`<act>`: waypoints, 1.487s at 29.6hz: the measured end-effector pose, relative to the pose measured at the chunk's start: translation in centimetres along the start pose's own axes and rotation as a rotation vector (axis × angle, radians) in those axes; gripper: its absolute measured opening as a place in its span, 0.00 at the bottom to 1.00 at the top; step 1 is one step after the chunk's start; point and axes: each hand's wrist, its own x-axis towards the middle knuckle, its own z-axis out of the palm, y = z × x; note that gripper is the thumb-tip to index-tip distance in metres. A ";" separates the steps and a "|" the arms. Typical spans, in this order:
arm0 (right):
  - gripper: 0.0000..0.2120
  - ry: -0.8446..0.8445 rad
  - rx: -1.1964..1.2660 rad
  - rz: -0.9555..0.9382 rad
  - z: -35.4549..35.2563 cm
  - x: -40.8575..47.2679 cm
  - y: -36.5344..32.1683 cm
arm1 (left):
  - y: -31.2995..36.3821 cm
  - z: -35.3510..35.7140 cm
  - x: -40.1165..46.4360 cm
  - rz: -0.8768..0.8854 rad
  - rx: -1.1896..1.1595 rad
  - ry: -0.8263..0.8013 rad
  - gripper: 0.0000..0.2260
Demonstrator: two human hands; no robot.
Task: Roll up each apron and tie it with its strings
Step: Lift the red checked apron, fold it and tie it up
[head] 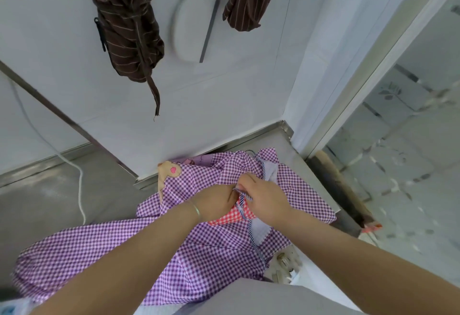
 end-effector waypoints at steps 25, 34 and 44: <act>0.18 0.112 -0.095 0.169 11.7 -0.1 0.8 | -4.5 4.4 2.1 -0.494 -0.451 0.136 0.19; 0.10 0.115 -0.068 0.219 13.4 -1.5 0.6 | -4.6 7.7 2.1 -0.498 -1.063 0.319 0.14; 0.08 -0.168 0.021 0.287 11.0 -1.8 -0.6 | -4.5 8.7 2.0 -0.459 -0.832 0.265 0.12</act>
